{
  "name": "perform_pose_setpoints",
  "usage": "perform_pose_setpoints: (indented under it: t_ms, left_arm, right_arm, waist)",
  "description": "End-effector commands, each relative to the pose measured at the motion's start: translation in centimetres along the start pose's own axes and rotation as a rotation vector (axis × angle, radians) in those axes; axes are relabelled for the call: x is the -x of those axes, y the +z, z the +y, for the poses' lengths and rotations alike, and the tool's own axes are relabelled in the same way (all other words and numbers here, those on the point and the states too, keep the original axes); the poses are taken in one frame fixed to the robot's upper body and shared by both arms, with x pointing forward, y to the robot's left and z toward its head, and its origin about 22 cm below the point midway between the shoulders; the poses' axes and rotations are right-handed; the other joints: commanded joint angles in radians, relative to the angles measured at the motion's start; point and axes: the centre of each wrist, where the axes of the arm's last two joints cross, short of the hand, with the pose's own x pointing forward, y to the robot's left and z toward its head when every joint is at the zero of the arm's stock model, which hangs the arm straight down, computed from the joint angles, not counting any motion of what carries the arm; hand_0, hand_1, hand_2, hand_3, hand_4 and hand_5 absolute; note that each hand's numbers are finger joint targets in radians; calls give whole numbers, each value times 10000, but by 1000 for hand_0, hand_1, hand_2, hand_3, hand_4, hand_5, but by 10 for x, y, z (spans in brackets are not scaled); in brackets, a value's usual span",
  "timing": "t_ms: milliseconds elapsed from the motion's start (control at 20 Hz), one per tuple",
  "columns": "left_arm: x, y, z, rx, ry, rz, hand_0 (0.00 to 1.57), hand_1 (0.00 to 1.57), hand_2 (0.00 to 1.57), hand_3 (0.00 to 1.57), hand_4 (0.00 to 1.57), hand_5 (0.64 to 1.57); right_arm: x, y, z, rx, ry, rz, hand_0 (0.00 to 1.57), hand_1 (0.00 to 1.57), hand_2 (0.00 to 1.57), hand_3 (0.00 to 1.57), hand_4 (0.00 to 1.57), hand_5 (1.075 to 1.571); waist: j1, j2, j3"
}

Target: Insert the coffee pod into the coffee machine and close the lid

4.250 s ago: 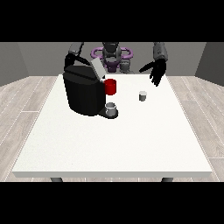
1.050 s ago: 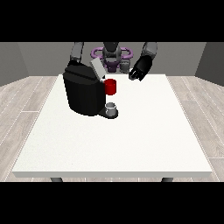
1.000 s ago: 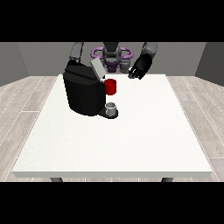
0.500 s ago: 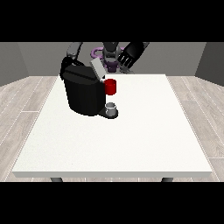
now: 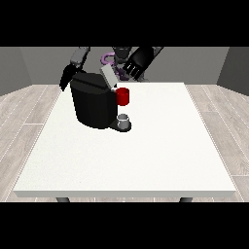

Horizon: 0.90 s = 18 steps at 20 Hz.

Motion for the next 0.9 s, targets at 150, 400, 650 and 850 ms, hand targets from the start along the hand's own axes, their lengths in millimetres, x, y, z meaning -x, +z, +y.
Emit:
perform_pose_setpoints:
  t_ms: [150, 400, 650, 850]
  left_arm:
    - [-4, 4, 28, -328, -207, 33, 1258, 1258, 1299, 1245, 494, 1571]
    - [-3, 4, 27, -324, -316, -98, 1188, 1188, 1258, 1219, 461, 1571]
    - [4, 5, 32, -273, -298, -69, 1260, 1260, 1292, 1229, 433, 1571]
    - [-10, -4, 22, -465, -297, 32, 1211, 1211, 1252, 1220, 432, 1571]
  right_arm:
    - [-19, -11, -4, -171, -82, -353, 0, 0, 0, 0, 147, 1571]
    - [-10, -11, -20, 34, 138, -670, 0, 0, 0, 0, 0, 1571]
    - [-18, -8, 0, 21, 187, -620, 0, 0, 0, 0, 153, 1571]
    - [-23, -11, 6, -240, 43, -951, 0, 0, 0, 0, 36, 1571]
  waist:
    - [-307, 534, 0]
    - [-357, 925, 3]
    - [-502, 1011, -2]
    - [-644, 1148, 0]
